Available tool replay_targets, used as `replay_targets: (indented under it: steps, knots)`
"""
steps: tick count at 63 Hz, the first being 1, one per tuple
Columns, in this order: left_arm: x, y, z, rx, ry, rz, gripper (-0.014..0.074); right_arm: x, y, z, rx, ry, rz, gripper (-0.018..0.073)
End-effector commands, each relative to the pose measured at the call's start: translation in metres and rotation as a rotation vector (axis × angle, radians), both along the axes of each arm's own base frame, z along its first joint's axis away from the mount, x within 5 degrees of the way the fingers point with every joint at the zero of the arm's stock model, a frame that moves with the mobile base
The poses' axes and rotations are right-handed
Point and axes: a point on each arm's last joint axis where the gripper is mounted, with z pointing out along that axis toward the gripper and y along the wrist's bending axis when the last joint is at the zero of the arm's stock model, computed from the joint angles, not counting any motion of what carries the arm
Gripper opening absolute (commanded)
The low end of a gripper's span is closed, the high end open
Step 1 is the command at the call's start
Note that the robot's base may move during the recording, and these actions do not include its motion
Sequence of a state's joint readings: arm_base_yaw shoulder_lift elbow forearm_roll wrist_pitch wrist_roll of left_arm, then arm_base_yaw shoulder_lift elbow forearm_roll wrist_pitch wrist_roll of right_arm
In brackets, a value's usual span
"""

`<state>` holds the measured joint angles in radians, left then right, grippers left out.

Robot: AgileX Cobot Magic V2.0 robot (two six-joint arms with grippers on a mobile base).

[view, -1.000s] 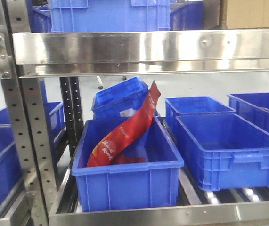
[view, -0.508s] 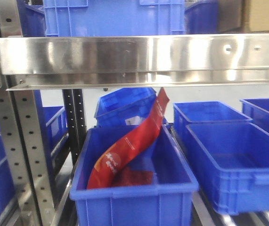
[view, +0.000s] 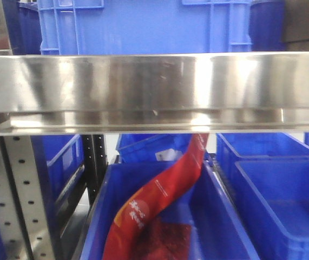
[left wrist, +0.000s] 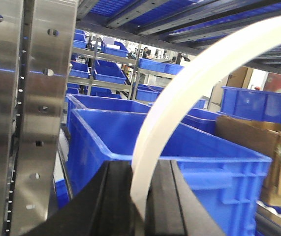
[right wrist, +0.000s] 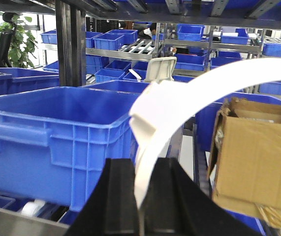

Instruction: Grab PVC pipe and place in blue bin

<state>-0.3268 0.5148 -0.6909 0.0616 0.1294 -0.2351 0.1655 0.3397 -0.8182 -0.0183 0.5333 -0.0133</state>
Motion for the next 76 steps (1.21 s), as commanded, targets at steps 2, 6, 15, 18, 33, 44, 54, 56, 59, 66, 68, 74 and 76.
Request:
replay_targets:
  steps: [2, 6, 15, 18, 33, 44, 54, 56, 59, 66, 68, 74, 76]
  knots:
    - [-0.0002, 0.0005, 0.0025, -0.009, -0.02, 0.003, -0.0111, -0.0009, -0.0007, 0.0026, -0.007, -0.032, -0.01, -0.0161]
    - [-0.0002, 0.0005, 0.0025, -0.009, -0.02, 0.003, -0.0111, -0.0009, -0.0007, 0.0026, -0.007, -0.032, -0.01, -0.0161]
    - [-0.0002, 0.0005, 0.0025, -0.009, -0.02, 0.003, -0.0111, -0.0009, -0.0007, 0.0026, -0.007, -0.032, -0.01, -0.0161]
    - [-0.0002, 0.0005, 0.0025, -0.009, -0.02, 0.003, -0.0111, -0.0009, -0.0007, 0.0026, -0.007, -0.032, -0.01, -0.0161]
    - [-0.0002, 0.0005, 0.0025, -0.009, -0.02, 0.003, -0.0111, -0.0009, -0.0007, 0.0026, -0.007, -0.032, -0.01, -0.0161]
    - [-0.0002, 0.0005, 0.0025, -0.009, -0.02, 0.003, -0.0111, -0.0009, -0.0007, 0.0026, -0.007, -0.032, -0.01, -0.0161]
    - [-0.0002, 0.0005, 0.0025, -0.009, -0.02, 0.003, -0.0111, -0.0009, -0.0007, 0.0026, -0.007, -0.032, -0.01, -0.0161]
    - [-0.0005, 0.0006, 0.0027, -0.01, -0.023, 0.003, -0.0111, -0.0009, -0.0007, 0.0026, -0.007, -0.032, -0.01, -0.0161]
    - [-0.0005, 0.0006, 0.0027, -0.01, -0.023, 0.003, -0.0111, -0.0009, -0.0007, 0.0026, -0.007, -0.032, -0.01, -0.0161]
    - [-0.0005, 0.0006, 0.0027, -0.01, -0.023, 0.003, -0.0111, -0.0009, -0.0007, 0.0036, -0.005, -0.042, -0.01, -0.0161]
    - [-0.0005, 0.0006, 0.0027, -0.01, -0.023, 0.003, -0.0111, -0.001, -0.0007, 0.0046, -0.004, -0.053, -0.01, -0.0161]
    - [-0.0005, 0.0006, 0.0027, -0.01, -0.023, 0.003, -0.0111, -0.0011, -0.0007, 0.0058, -0.002, -0.066, -0.009, -0.0161]
    - [-0.0005, 0.0006, 0.0027, -0.01, -0.023, 0.003, -0.0111, -0.0011, -0.0007, 0.0058, -0.002, -0.066, -0.009, -0.0161]
